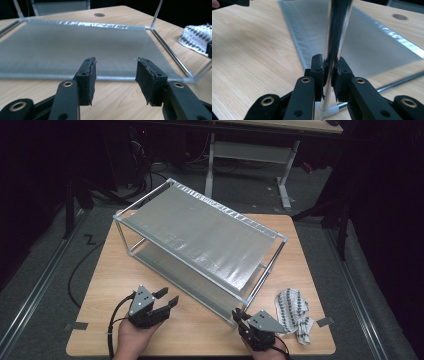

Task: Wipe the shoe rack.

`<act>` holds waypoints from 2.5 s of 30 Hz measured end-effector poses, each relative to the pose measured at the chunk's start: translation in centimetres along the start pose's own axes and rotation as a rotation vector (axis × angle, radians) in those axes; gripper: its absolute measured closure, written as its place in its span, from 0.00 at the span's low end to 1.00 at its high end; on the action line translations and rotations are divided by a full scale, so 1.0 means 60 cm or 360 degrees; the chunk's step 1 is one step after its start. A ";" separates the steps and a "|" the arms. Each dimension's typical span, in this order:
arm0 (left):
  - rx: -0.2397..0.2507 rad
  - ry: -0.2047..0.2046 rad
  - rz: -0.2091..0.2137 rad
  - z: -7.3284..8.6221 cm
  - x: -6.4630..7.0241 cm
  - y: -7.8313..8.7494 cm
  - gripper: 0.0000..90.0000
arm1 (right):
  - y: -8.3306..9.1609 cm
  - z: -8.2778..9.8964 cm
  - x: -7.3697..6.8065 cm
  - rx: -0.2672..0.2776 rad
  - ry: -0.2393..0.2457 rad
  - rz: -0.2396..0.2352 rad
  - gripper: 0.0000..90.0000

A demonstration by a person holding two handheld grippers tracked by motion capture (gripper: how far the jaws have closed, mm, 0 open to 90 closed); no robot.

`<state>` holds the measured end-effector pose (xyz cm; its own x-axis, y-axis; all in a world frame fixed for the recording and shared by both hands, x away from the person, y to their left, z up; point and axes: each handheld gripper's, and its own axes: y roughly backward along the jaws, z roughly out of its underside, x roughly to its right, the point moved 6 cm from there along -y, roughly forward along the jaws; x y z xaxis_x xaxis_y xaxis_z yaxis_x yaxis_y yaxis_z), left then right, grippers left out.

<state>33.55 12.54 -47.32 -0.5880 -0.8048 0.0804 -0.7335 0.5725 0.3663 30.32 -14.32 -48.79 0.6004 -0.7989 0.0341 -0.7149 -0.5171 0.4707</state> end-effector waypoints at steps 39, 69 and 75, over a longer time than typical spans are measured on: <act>-0.0096 0.0011 -0.0596 0.002 -0.196 0.003 0.60 | 0.062 0.035 0.138 -0.0017 -0.0203 0.0249 0.89; -0.0067 0.0081 -0.0682 -0.021 -0.279 -0.002 0.89 | 0.055 0.034 0.146 -0.0014 -0.0155 0.0237 0.90; -0.0031 0.0108 -0.0720 0.012 -0.260 0.064 0.90 | 0.036 0.025 0.148 -0.0008 -0.0169 0.0262 0.90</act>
<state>39.68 27.40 -47.85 -0.1856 -0.9821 -0.0313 -0.9045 0.1583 0.3961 33.55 -22.97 -48.78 0.4340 -0.9007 0.0179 -0.7983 -0.3752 0.4711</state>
